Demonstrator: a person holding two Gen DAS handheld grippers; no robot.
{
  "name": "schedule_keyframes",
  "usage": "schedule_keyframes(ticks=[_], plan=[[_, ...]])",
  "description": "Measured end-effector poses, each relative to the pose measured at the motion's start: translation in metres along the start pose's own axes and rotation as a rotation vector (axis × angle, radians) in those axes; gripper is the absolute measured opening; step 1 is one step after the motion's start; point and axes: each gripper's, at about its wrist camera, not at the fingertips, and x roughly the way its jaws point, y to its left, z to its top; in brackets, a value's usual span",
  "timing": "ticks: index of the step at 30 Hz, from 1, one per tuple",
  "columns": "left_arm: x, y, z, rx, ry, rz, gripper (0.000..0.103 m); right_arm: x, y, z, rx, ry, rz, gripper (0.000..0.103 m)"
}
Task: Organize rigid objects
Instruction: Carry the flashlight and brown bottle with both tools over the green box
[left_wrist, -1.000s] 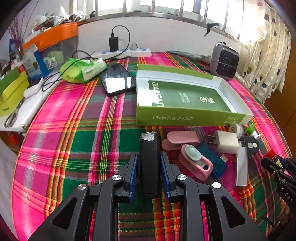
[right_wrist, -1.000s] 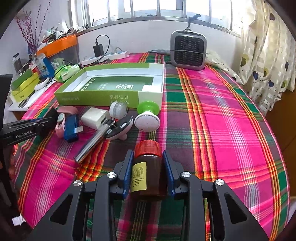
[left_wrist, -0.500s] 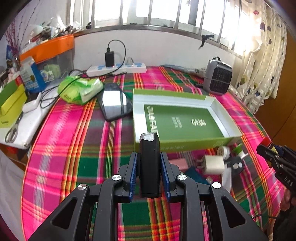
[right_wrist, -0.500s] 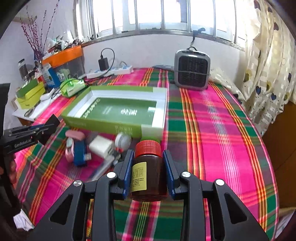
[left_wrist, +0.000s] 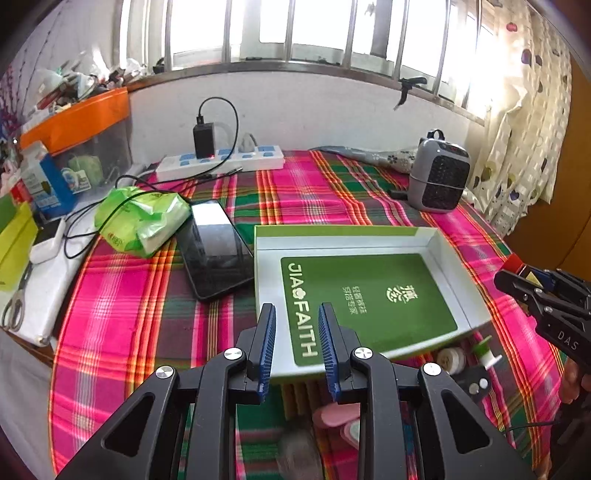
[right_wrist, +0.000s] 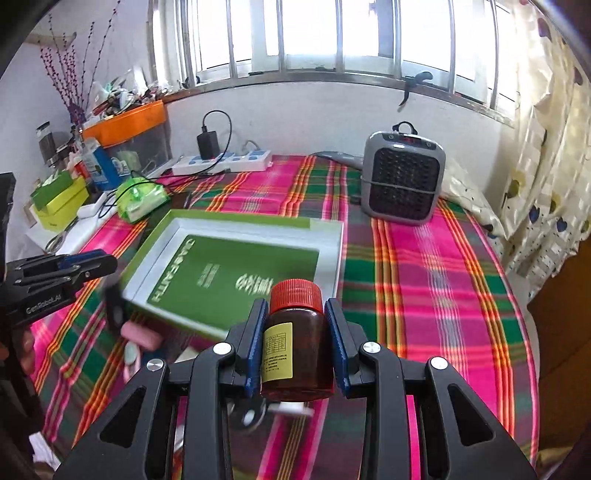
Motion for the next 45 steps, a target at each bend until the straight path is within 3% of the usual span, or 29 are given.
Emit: schedule_keyframes(ticks=[10,17,21,24,34,40,45], plan=[[-0.006,0.014,-0.014,-0.017,0.021,-0.018,0.023,0.013,-0.004,0.007,0.010,0.012,0.002,0.033],[-0.023,0.021,-0.055,-0.036,0.069,-0.041,0.023,0.006,0.000,-0.004,0.013,0.011,0.021,0.033],[-0.034,0.017,-0.075,-0.046,0.088,-0.080,0.034,0.002,0.004,-0.010,0.011,0.012,0.031,0.033],[-0.037,0.010,-0.087,-0.037,0.109,-0.105,0.034,-0.001,0.007,-0.015,0.010,0.009,0.036,0.033],[-0.023,0.002,-0.108,-0.032,0.170,-0.055,0.034,-0.005,0.014,-0.024,0.009,0.016,0.048,0.033],[-0.022,0.002,-0.111,-0.037,0.167,-0.038,0.033,-0.006,0.017,-0.028,0.005,0.018,0.046,0.033],[-0.022,0.001,-0.112,-0.015,0.165,-0.010,0.023,-0.005,0.017,-0.032,0.010,0.026,0.050,0.033]])
